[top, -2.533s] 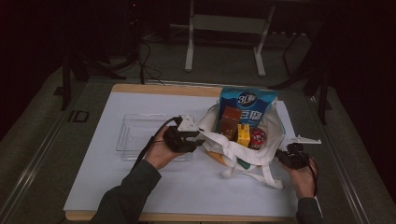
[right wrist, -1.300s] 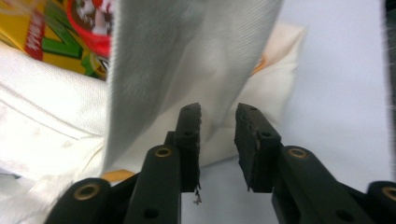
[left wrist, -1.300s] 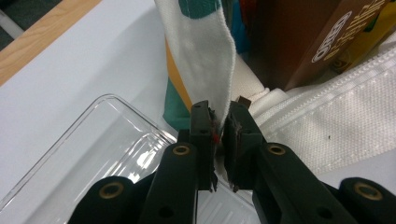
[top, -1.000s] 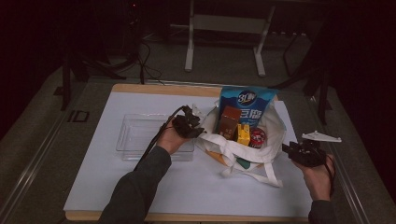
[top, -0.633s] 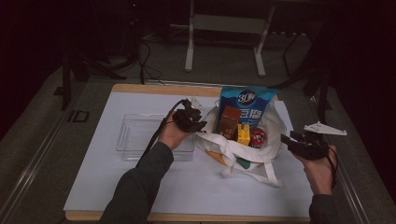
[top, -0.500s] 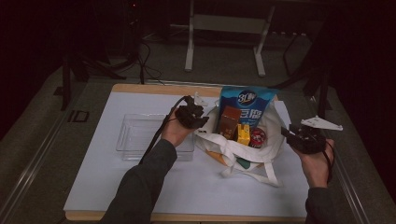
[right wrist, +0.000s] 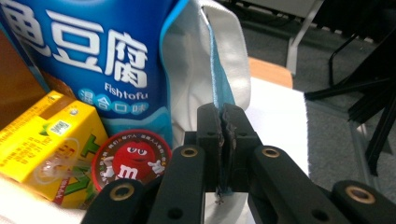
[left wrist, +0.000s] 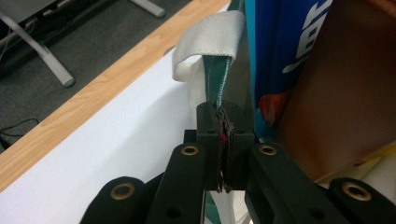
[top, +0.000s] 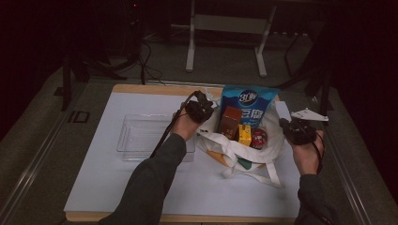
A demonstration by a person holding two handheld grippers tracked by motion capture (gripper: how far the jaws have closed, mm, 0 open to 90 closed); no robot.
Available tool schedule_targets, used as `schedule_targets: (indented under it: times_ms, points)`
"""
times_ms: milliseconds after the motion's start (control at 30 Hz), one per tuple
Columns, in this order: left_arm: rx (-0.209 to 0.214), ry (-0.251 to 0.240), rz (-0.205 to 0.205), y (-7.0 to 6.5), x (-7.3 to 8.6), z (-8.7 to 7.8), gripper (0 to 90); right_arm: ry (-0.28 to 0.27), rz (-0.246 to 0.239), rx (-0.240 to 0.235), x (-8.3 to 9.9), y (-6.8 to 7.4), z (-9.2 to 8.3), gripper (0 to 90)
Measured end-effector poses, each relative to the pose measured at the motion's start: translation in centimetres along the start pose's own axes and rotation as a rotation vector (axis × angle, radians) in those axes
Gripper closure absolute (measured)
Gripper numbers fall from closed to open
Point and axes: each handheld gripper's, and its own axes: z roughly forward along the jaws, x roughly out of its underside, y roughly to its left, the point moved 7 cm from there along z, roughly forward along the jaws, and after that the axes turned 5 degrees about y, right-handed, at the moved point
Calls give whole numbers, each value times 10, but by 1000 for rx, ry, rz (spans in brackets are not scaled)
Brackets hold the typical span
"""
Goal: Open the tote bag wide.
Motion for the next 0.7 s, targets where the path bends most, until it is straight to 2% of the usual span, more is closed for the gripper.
schedule_targets:
  times_ms: [133, 233, 333, 400, 533, 567, 700]
  points:
    - [3, 24, -5, -1, 3, 12, 881, 45, 20, -11, 10, 0, 18, 872]
    - [-8, 65, -13, 3, 9, 24, 883, 87, 29, -12, 19, -1, 31, 873]
    - [1, 80, -23, 4, 13, 30, 884, 112, 31, -12, 27, -2, 38, 874]
    - [8, 93, -25, 5, 15, 35, 884, 140, 52, -23, 36, -4, 46, 875]
    - [9, 106, -24, 3, 17, 40, 884, 157, 80, -35, 46, -7, 54, 876]
    - [2, 139, -9, 2, 20, 47, 886, 164, 99, -44, 51, -8, 59, 877]
    - [13, 164, -25, 2, 25, 54, 889, 170, 116, -50, 57, -8, 64, 877]
